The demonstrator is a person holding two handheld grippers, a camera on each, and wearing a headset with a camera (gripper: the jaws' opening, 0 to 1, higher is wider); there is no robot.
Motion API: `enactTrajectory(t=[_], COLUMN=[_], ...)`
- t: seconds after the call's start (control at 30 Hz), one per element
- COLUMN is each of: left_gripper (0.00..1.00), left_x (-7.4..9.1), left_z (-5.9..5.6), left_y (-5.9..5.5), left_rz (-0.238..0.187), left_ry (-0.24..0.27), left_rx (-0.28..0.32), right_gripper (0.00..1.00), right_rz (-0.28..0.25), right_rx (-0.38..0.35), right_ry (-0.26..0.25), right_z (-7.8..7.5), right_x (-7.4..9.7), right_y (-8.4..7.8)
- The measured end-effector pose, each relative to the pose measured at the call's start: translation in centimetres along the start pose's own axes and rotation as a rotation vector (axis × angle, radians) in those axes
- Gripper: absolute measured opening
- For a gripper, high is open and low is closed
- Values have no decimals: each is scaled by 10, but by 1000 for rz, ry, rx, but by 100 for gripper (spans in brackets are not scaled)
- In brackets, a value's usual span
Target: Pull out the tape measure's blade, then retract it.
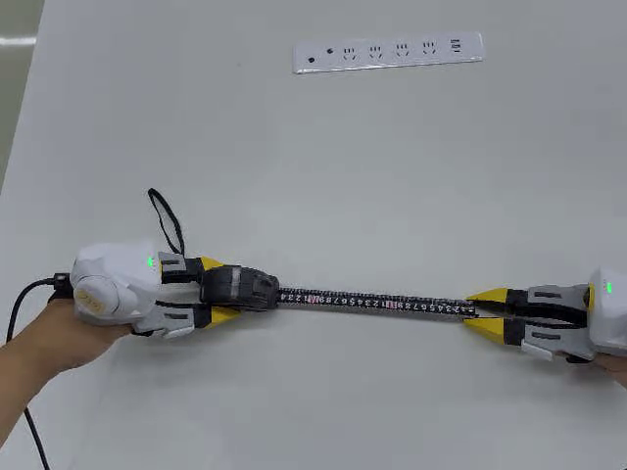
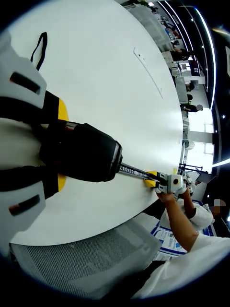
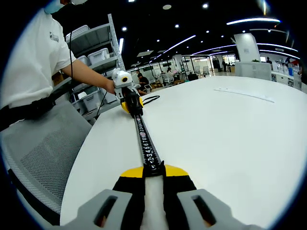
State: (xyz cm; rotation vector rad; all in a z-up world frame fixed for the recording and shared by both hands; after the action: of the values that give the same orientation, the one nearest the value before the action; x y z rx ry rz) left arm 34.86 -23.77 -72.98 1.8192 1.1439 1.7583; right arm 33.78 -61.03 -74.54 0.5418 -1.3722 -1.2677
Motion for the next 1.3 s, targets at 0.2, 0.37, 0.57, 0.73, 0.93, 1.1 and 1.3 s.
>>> enactTrajectory(t=[0.2, 0.37, 0.57, 0.73, 0.93, 1.1, 1.3], left_gripper=[30, 30, 30, 30, 31, 31, 36], left_x=[0, 0, 0, -1, 0, 0, 0], left_z=[0, 0, 0, -1, -1, -1, -4], left_y=[1, 0, 0, 0, 0, 0, 0], left_rz=[2, 1, 3, 13, 17, 13, 21], left_ry=[4, 5, 6, 16, 20, 22, 28], left_rx=[-5, -4, -10, -30, -39, -25, -5], right_gripper=[12, 12, 12, 13, 14, 16, 21], right_rz=[11, 12, 13, 26, 38, 45, 48], right_rx=[22, 27, 6, 30, 45, 54, 51], right_ry=[4, 3, 5, -2, -18, -23, -42], right_z=[0, 0, 0, 1, 3, 4, 5], right_x=[-1, -1, 0, -1, 0, 0, 1], right_y=[2, 2, 2, 2, 3, 3, 4])
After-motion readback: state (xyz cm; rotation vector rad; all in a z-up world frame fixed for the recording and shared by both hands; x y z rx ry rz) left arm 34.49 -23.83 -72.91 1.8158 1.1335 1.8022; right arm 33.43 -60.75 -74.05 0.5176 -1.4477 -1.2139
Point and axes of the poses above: the centre of the closed fingertips' face, and the gripper's own axes: x roughly backward along the fingers, z roughly to its left, y roughly out of its top, the point moved 6 cm from there along x, roughly backward along the fingers, and after that the axes turned 6 degrees about -y, right-handed, at the moved point
